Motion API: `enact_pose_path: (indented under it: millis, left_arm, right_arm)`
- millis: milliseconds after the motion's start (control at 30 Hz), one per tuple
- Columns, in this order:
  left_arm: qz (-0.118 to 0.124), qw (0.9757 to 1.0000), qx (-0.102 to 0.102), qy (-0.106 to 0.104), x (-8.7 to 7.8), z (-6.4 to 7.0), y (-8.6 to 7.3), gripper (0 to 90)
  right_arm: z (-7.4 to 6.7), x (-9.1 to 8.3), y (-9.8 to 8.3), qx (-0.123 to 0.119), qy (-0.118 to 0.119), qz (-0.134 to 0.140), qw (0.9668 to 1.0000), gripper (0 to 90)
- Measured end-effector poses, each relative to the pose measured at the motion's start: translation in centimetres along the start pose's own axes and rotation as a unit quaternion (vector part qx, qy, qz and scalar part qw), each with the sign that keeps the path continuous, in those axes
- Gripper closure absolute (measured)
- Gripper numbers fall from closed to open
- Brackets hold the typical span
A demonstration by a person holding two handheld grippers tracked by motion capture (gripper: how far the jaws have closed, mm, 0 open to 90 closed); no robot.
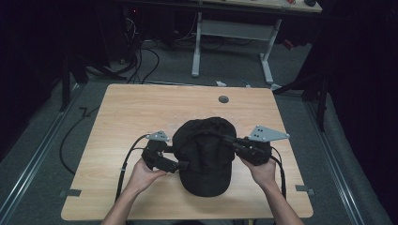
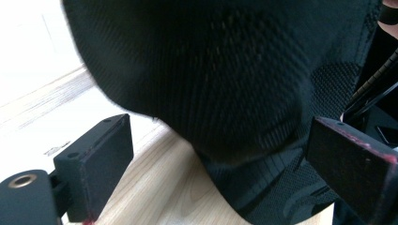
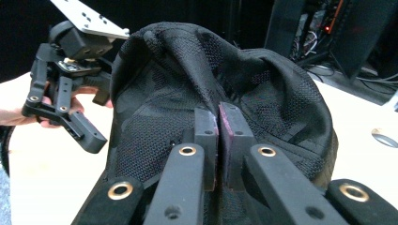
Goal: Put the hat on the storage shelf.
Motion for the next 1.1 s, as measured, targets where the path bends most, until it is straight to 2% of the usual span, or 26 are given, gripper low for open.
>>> enact_pose_path:
  millis: [200, 333, 433, 533, 567, 833, 900, 933, 1000, 1100]
  left_arm:
    - [-0.031, 0.9994, -0.004, -0.017, 0.4, 0.5, -0.6, 14.3]
    - [-0.052, 0.9984, 0.007, -0.021, 0.7, 0.8, -1.4, 16.8]
    - [-0.064, 0.9976, 0.015, -0.022, 0.8, 0.9, -1.9, 22.0]
    - [-0.066, 0.9973, 0.021, -0.025, 0.7, 1.1, -2.1, 26.5]
    - [-0.066, 0.9973, 0.022, -0.027, 0.6, 1.2, -2.0, 30.5]
    - [-0.067, 0.9971, 0.022, -0.027, 0.3, 1.2, -2.1, 40.8]
    - [-0.068, 0.9970, 0.020, -0.032, 0.2, 1.3, -2.2, 42.5]
    - [-0.069, 0.9968, 0.020, -0.036, 0.1, 1.3, -2.3, 47.7]
    - [-0.070, 0.9966, 0.021, -0.039, 0.0, 1.4, -2.4, 52.3]
    - [-0.076, 0.9959, 0.022, -0.045, -0.2, 1.5, -2.7, 55.3]
  right_arm:
    - [-0.4, 0.4, 0.3, -0.008, 0.018, 0.006, 0.9998, 87.1]
    - [-0.4, 0.7, 0.4, -0.009, 0.024, 0.008, 0.9996, 87.1]
    - [-0.3, 0.9, 0.6, -0.012, 0.023, 0.011, 0.9996, 87.1]
    - [-0.2, 1.0, 1.0, -0.018, 0.019, 0.012, 0.9996, 87.0]
    - [-0.1, 1.1, 1.1, -0.018, 0.019, 0.013, 0.9996, 87.0]
    - [0.3, 2.2, 1.7, -0.016, 0.013, 0.015, 0.9997, 86.5]
    - [0.3, 2.3, 1.8, -0.015, 0.011, 0.015, 0.9997, 86.3]
    - [0.3, 2.4, 1.9, -0.015, 0.010, 0.015, 0.9997, 86.0]
    - [0.3, 2.7, 2.0, -0.017, 0.006, 0.015, 0.9997, 85.4]
    - [0.3, 2.9, 2.0, -0.017, 0.004, 0.012, 0.9998, 85.3]
Point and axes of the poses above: each handheld gripper's, and its own axes: x roughly forward along the jaws, y roughly out of its top, z roughly to its right, the point moved 7 cm from there along x, roughly forward along the jaws, and after that the axes turned 12 degrees about -y, right-handed, at the moved point
